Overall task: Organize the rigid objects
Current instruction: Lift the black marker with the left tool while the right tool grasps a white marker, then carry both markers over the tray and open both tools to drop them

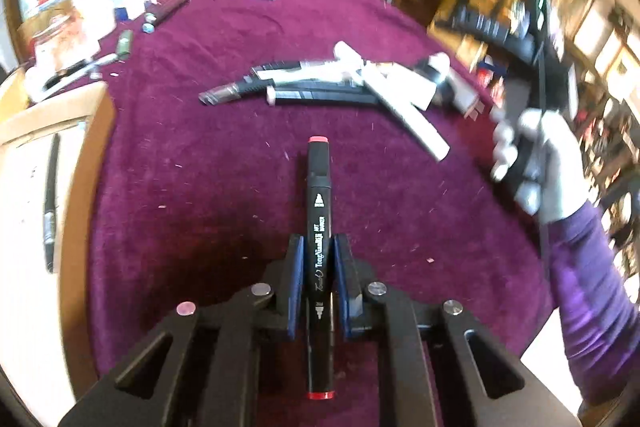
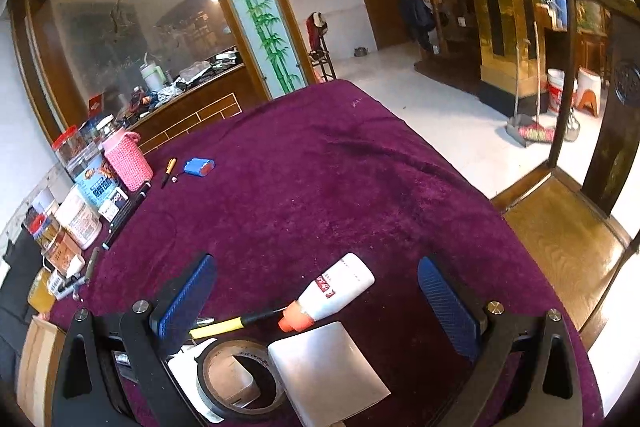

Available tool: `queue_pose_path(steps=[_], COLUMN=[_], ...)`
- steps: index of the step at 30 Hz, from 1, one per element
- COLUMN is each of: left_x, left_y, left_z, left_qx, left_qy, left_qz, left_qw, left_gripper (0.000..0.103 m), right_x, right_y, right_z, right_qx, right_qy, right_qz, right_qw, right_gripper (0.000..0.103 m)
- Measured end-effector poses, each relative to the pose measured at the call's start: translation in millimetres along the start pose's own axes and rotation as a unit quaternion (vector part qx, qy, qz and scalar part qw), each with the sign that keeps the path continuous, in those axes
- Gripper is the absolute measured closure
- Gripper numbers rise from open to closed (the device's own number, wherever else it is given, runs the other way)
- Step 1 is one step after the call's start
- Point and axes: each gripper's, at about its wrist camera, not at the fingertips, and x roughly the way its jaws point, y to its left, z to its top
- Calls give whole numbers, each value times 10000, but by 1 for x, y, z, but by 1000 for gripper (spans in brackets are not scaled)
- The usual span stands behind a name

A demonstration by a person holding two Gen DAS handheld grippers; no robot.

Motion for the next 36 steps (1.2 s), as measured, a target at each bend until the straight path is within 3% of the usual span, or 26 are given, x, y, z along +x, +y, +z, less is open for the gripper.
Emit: queue_pose_path(steps=[3,7,9,10,11,13,14,19,21,23,24,32,36], left_x=[-32,-59,-67,-69,-68,-68,-67,-73,-78,-81,-83,-89,-98], left_y=[6,17,20,22,25,32,37,51,55,58,61,79,109], left_z=[-4,-8,-12,-15,-17,-22,-24,-33,-35,-36,-37,-43,-43], left_qx=[-149,-158,-224,-279,-330,-461,-533,-692,-751,-781,-809,-1077,-1458], left_qy=[-410,-776,-867,-892,-900,-893,-888,-948,-1001,-1034,-1057,-1129,-1197], left_qz=[-257,-298,-387,-434,-472,-549,-601,-646,-646,-643,-642,-716,-793], left_qw=[9987,9964,9952,9947,9943,9934,9928,9910,9900,9895,9890,9852,9788], left_gripper=[89,89,89,89,89,89,89,89,89,89,89,89,89], right_x=[-7,-30,-37,-39,-39,-34,-29,-6,2,9,9,-30,-56], right_y=[11,41,64,75,86,102,110,130,134,135,135,104,98], right_z=[0,-10,-23,-30,-38,-52,-59,-72,-75,-74,-73,-54,-43], right_qx=[-203,-569,-1033,-1281,-1549,-1939,-2121,-2661,-2763,-2681,-2605,-1579,-1131], right_qy=[-84,198,534,670,805,1077,1213,1387,1478,1557,1604,1403,1339], right_qz=[146,844,1230,1306,1321,1308,1257,831,715,752,775,1164,1717], right_qw=[9997,9946,9856,9808,9757,9663,9615,9503,9469,9478,9489,9705,9694], right_gripper=[1,1,6,14,19,45,52,54,64,84,86,87,87])
